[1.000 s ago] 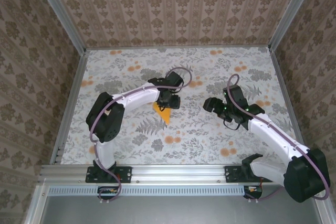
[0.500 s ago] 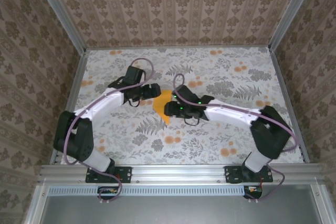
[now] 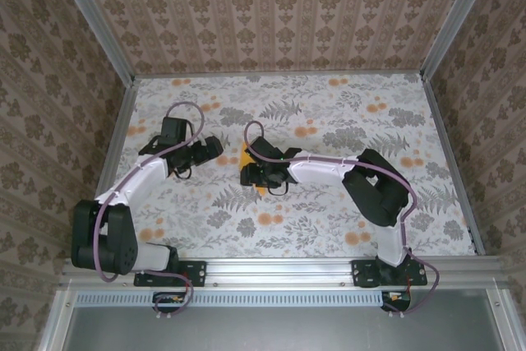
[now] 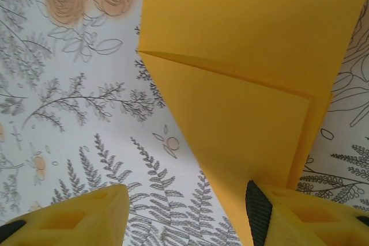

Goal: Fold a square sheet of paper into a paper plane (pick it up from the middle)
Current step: Move the paper to the center of the table.

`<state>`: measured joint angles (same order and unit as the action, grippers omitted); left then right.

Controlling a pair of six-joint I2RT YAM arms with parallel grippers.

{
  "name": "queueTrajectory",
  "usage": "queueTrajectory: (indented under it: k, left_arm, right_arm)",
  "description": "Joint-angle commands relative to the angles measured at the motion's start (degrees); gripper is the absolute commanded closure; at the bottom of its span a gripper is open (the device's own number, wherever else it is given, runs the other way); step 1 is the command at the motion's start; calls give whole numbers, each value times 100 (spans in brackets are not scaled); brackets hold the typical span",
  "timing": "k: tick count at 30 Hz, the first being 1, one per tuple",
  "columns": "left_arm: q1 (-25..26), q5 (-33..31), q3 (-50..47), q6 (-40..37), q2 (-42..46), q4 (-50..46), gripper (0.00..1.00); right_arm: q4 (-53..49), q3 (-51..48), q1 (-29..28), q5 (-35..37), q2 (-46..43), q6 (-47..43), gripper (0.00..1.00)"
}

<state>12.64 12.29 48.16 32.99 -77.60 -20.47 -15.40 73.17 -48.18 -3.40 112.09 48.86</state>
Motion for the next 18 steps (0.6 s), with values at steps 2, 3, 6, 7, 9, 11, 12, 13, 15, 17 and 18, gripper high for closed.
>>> queueTrajectory:
  k: [2, 3, 6, 7, 9, 11, 12, 13, 15, 17, 18]
  left_arm:
    - [-34, 159, -46, 80, 46, 88, 0]
    - [-47, 159, -53, 184, 34, 83, 0]
    - [-79, 168, -69, 419, -41, 96, 0]
    - [-78, 189, -62, 482, -64, 109, 0]
    - [-78, 291, -87, 539, -87, 180, 0]
    - [-79, 419, -94, 550, -81, 208, 0]
    - [-82, 503, -52, 525, -103, 140, 0]
    - [-87, 634, 5, 476, -124, 60, 0]
    - [-78, 808, 25, 418, -146, 78, 0]
    - [-75, 886, -29, 445, -139, 197, 0]
    - [-61, 907, -75, 474, -124, 274, 0]
  right_arm:
    - [-442, 0, 59, -236, 143, -331, 42]
    - [-560, -33, 73, -298, 161, -439, 42]
    - [-860, -145, 100, -383, 127, -812, 42]
    - [-1002, -214, 123, -382, 85, -975, 42]
    - [-1246, -371, 201, -428, -23, -1375, 43]
    - [-1582, -580, 313, -436, -199, -1891, 42]
    - [-1786, -741, 392, -438, -325, -2172, 41]
    - [-1903, -899, 455, -459, -462, -2450, 39]
    - [-2114, -1158, 605, -492, -767, -2880, 38]
    - [-2187, -1283, 718, -499, -1077, -3039, 38]
    - [-2160, -1304, 761, -508, -1237, -3026, 37]
